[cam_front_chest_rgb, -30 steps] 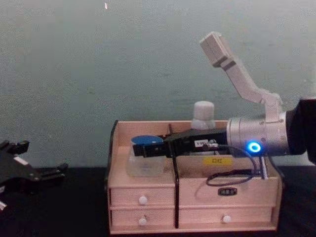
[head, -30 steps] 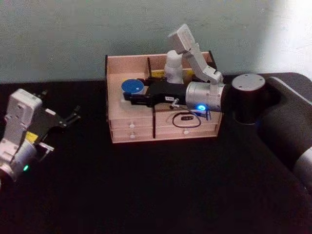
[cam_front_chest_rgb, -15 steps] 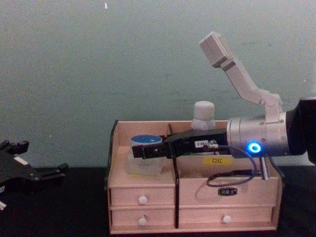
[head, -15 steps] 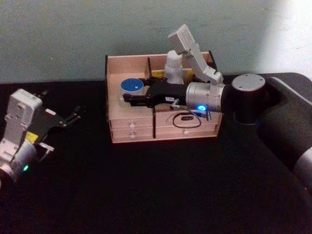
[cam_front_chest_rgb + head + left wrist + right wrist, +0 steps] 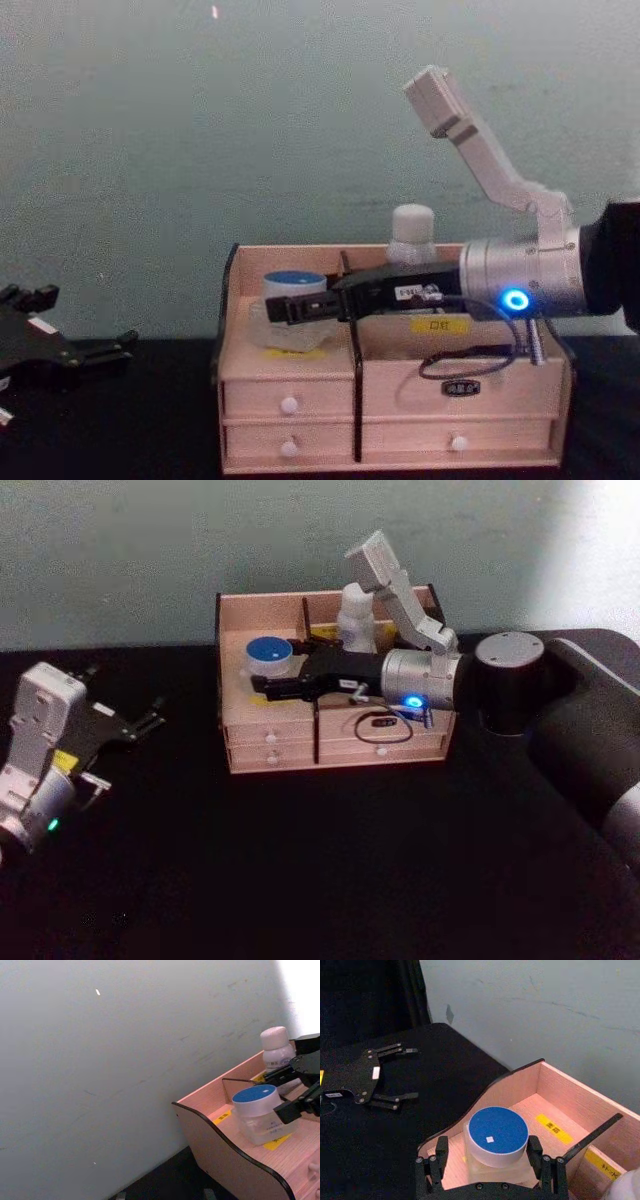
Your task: Pick up the facial cleanser and watermelon frost from the table and place them into the tiered storage box.
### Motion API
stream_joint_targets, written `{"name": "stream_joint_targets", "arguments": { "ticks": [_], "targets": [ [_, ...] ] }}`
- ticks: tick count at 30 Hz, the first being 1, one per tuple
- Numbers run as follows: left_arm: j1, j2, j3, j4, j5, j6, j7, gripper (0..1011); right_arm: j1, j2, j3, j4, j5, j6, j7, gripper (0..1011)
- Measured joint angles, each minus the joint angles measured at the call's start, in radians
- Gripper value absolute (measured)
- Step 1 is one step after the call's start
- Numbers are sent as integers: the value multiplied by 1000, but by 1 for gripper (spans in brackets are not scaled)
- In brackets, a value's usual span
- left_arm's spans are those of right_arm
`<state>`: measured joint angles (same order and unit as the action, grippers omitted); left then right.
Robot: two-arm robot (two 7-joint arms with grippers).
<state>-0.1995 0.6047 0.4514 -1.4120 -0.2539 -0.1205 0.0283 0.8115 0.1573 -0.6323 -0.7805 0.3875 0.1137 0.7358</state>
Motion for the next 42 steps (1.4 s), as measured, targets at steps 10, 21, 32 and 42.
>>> {"name": "stream_joint_targets", "arguments": {
  "ticks": [10,21,32,42],
  "targets": [
    [0,0,0,0,0,0,0,1001,-15,13,5,-40,-1,-1,-2,1002],
    [0,0,0,0,0,0,0,1001,-49,46,22,-141,17,-1,-20,1002],
    [0,0,0,0,0,0,0,1001,-176,187,80,-400,98,44,-41,1002],
    [0,0,0,0,0,0,0,1001,-384,385,189,-656,197,53,-93,1002]
  ]
}}
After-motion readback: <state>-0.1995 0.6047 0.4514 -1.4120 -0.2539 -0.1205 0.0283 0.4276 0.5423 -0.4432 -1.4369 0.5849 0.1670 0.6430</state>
